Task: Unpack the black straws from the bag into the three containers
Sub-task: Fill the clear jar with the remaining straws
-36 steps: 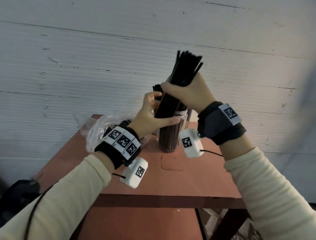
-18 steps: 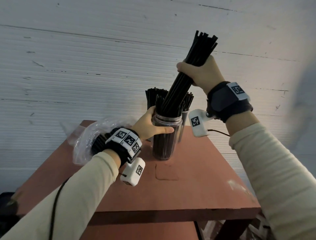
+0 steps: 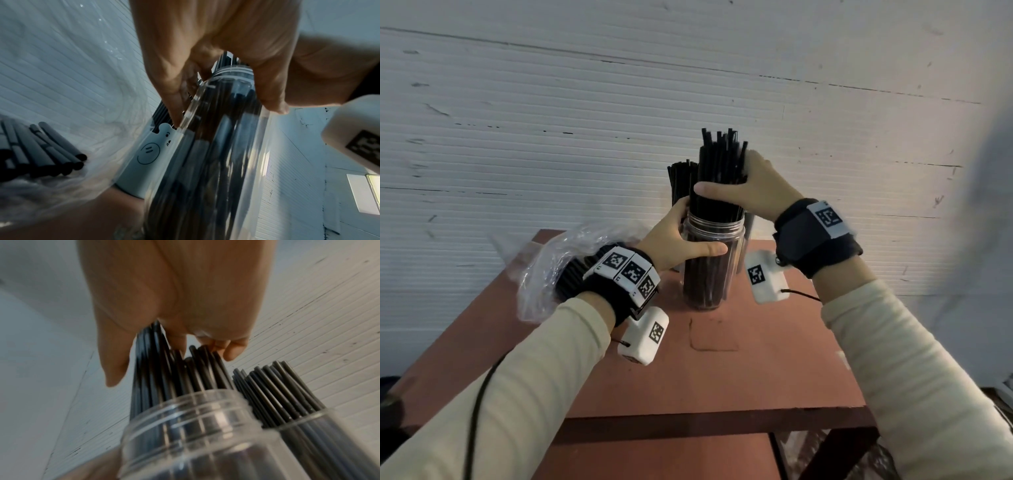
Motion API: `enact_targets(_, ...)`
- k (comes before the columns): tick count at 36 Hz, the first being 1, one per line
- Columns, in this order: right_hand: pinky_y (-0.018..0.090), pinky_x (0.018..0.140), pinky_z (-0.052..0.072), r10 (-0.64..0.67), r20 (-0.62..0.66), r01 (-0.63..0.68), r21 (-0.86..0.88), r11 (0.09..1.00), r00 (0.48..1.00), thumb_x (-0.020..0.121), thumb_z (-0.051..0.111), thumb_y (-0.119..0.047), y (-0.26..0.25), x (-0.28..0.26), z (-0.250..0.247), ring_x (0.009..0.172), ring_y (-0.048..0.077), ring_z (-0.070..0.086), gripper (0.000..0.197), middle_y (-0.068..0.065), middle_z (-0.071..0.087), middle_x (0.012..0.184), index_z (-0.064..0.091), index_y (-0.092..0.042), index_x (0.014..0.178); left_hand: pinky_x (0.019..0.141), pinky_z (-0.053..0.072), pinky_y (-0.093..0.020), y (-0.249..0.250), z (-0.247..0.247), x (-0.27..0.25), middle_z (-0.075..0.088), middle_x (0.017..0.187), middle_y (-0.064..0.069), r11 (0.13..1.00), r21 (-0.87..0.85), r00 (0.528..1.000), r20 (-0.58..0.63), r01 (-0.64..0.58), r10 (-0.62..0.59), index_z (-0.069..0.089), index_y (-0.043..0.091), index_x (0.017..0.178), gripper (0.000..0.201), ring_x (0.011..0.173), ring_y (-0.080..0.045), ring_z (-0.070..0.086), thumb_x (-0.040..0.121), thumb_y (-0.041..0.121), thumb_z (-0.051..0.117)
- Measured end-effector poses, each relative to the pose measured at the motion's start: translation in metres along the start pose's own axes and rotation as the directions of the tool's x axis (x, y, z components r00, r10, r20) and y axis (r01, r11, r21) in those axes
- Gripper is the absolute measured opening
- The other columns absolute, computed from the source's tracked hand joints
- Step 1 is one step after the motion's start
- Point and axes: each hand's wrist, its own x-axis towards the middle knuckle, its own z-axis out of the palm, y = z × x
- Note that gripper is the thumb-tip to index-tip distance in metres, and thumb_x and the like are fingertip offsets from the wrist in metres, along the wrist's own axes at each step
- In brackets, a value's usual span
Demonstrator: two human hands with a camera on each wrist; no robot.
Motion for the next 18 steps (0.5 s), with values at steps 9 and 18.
enact_targets(9, 0.012, 0.098, 0.033, -0.358, -0.153, 0.348, -0.089, 0.933, 0.921, 0.092, 0.061, -0.026, -0.020, -0.003, 0.003, 0.118, 0.002, 0.043, 0.049, 0.000, 0.049, 0.137, 0.047, -0.016, 0.138, 0.091, 0.045, -0.013, 0.002, 0.001, -0.001, 0.059, 0.120, 0.018, 1.000, -0.014, 1.000, -0.010, -0.008, 0.007, 0.039, 0.022, 0.142, 0.088, 0.109, 0.008, 0.056, 0.069, 0.021, 0.087)
enact_targets(18, 0.023, 0.103, 0.035, -0.429, -0.119, 0.399, -0.210, 0.892, 0.895, 0.094, 0.055, -0.025, 0.000, -0.013, 0.022, 0.123, 0.017, 0.049, 0.039, 0.004, 0.049, 0.135, 0.054, -0.017, 0.132, 0.095, 0.046, -0.017, 0.001, 0.003, -0.001, 0.059, 0.124, 0.014, 0.999, -0.027, 1.000, -0.021, 0.017, -0.018, 0.036, 0.019, 0.144, 0.090, 0.114, 0.001, 0.057, 0.070, 0.021, 0.087)
